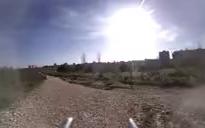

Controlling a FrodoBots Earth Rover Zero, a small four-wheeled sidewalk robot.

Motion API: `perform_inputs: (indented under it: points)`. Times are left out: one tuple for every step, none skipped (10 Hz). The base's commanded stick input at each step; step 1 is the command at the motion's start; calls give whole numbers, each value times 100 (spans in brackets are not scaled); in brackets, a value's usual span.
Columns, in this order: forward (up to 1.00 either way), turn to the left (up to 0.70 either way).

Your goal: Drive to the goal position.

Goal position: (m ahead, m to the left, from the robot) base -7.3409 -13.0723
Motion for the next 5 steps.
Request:
perform_inputs:
  points:
    - [50,0]
    - [50,0]
    - [50,0]
    - [50,0]
    - [50,0]
